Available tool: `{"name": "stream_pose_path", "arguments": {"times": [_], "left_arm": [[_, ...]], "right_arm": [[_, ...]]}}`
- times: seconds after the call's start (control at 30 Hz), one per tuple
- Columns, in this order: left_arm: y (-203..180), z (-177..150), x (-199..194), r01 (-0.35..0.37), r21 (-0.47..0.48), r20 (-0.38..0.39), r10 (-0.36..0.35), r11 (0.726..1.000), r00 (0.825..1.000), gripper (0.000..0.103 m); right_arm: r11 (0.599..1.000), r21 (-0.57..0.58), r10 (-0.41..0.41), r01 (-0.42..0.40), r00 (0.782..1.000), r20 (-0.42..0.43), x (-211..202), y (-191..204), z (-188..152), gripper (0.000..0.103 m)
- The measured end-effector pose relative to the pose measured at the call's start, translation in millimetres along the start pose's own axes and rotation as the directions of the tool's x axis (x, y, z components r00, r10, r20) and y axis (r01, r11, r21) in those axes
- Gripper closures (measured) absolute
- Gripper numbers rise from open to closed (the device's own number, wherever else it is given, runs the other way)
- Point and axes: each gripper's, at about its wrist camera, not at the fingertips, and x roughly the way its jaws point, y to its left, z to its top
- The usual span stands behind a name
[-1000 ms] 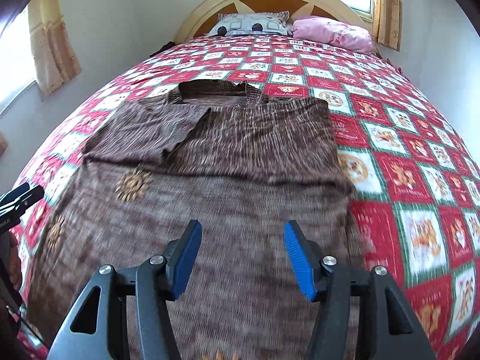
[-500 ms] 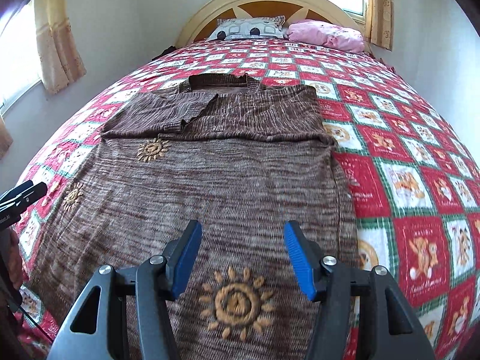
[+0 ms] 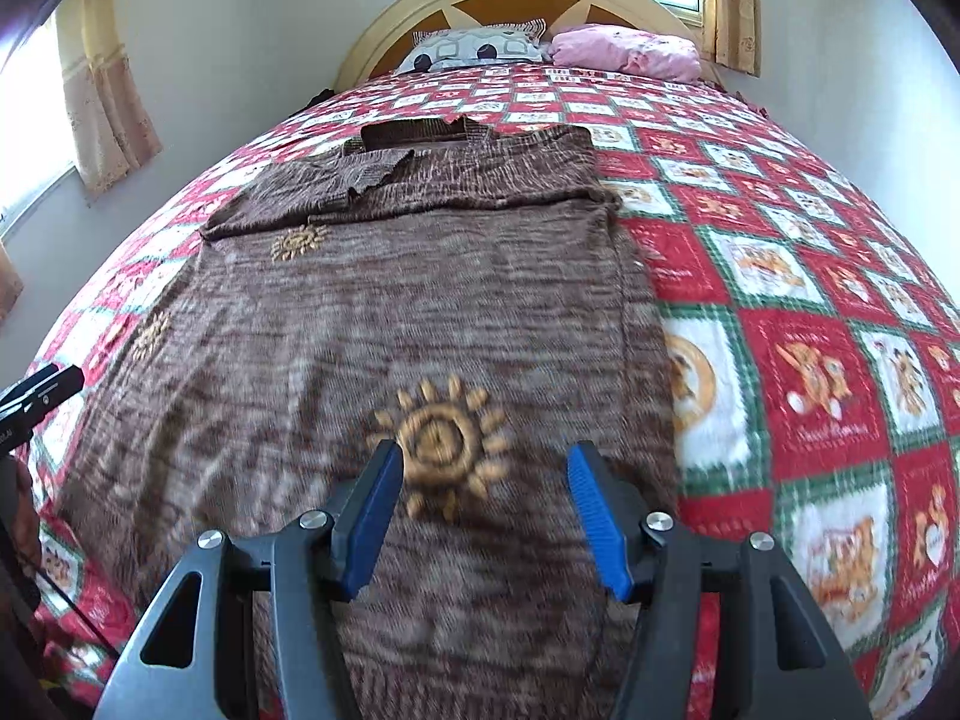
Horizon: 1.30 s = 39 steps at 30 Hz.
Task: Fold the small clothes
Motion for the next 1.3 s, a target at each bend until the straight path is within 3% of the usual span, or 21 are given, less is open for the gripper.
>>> {"name": "stream_pose_path", "arguments": {"times": [0.83,1.3], "left_arm": [[4.8,-55.3,-19.2,-0.039,0.037,-0.039,0.041,0.999,0.998,0.0],[14.0,-73.1,-22.5,-0.005,0.016,-0.088,0.007,1.0,0.996,0.0]], "right_arm": [[0.999,0.0,-0.033,0.033,0.999,-0.032,-43.2,-23.4,-59.2,0.045],[1.0,0.011,0.03,-0.03,0.999,-0.036,-50.6,-22.5,-77.3,0.045]]}}
